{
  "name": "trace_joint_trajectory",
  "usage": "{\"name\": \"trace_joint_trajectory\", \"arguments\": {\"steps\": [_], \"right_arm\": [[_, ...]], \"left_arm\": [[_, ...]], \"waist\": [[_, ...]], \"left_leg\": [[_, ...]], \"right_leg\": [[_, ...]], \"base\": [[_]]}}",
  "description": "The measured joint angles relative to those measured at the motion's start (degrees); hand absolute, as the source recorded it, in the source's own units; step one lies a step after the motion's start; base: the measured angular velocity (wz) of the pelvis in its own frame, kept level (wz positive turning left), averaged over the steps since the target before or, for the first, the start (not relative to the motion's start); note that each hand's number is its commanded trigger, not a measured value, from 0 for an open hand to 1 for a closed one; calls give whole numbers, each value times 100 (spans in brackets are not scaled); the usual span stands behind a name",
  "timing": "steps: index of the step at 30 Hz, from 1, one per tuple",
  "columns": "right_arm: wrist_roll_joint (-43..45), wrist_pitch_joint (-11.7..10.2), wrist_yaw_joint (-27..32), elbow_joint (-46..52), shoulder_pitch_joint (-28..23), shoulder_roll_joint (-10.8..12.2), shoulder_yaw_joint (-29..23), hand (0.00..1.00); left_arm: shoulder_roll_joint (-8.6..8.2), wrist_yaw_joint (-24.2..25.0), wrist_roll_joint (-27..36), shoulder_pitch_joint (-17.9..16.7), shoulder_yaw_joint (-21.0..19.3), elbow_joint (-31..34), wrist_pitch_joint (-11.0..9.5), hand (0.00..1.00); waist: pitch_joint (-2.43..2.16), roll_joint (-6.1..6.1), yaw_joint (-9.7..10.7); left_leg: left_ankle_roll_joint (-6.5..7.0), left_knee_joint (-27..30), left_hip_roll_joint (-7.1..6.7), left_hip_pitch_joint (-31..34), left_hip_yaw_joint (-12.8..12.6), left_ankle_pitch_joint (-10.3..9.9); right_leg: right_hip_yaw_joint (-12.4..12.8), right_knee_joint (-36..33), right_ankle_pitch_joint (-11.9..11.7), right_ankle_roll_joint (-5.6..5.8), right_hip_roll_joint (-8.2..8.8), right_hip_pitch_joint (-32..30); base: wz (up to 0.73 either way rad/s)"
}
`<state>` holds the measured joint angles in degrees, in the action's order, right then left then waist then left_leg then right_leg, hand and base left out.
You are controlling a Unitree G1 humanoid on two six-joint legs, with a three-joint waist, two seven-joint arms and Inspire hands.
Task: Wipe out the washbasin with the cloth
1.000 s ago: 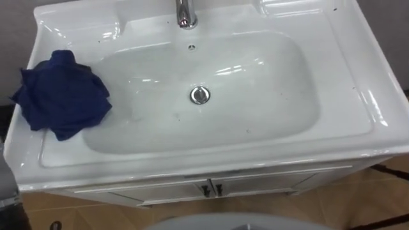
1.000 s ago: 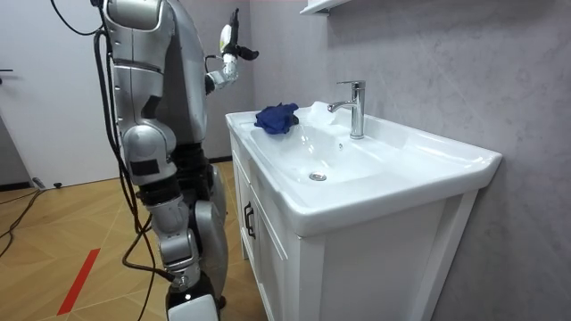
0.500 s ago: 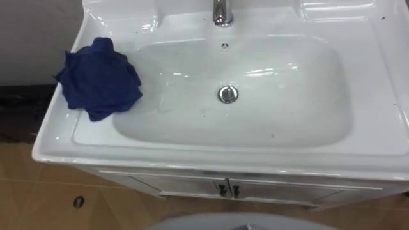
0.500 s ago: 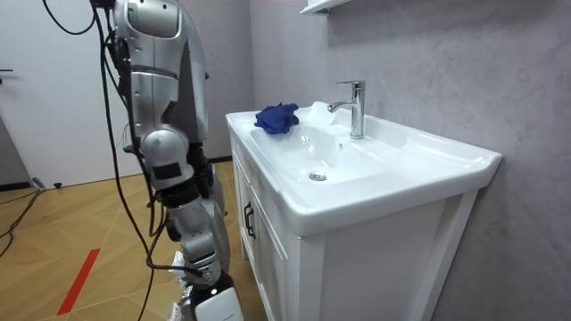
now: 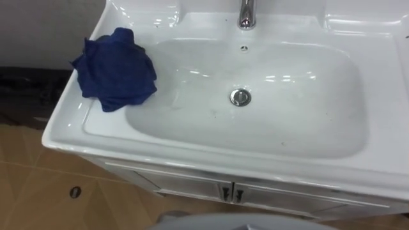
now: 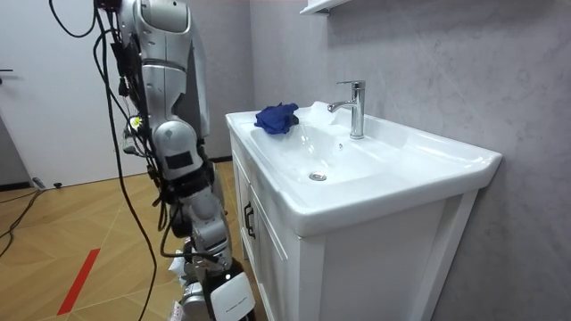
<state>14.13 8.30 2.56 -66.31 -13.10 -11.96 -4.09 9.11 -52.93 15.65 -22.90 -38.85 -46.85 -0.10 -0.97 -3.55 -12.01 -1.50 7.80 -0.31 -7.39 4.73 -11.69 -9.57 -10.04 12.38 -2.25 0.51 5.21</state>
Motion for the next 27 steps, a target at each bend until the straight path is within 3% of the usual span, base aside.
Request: {"name": "trace_joint_trajectory", "arguments": {"steps": [1,4,7,15,23,27], "right_arm": [[26,3,-24,-4,1,14,1,0],[28,53,-19,-70,3,100,72,0],[13,52,-32,-118,9,221,71,0],[-70,41,-93,-499,75,294,88,0],[-258,53,-279,-532,23,371,88,0],[-305,46,-361,-526,67,373,73,0]], "left_arm": [[-137,4,-5,-34,177,-179,5,0],[-332,71,-3,-34,709,-563,20,0],[-343,367,-36,6,1223,-882,26,0],[-361,881,-743,132,1915,-1088,5,0],[-367,1527,-1419,328,2345,-1612,70,0],[-370,1935,-1418,342,2344,-1796,267,0]], "waist": [[4,38,74],[7,182,160],[27,306,310],[36,322,720],[56,400,762],[61,448,912]], "left_leg": [[10,0,-6,2,7,6],[23,4,-5,-12,5,14],[23,44,-8,-31,6,13],[25,54,-33,-28,-79,12],[26,56,-29,-104,-265,12],[59,53,-25,-155,-325,-10]], "right_leg": [[-19,2,16,7,6,1],[-24,19,18,7,1,47],[-27,26,19,5,7,97],[13,-4,17,38,40,103],[164,-83,33,42,46,44],[178,-69,40,48,45,100]], "base": [[14],[6],[2],[-2],[-12],[-1]]}}
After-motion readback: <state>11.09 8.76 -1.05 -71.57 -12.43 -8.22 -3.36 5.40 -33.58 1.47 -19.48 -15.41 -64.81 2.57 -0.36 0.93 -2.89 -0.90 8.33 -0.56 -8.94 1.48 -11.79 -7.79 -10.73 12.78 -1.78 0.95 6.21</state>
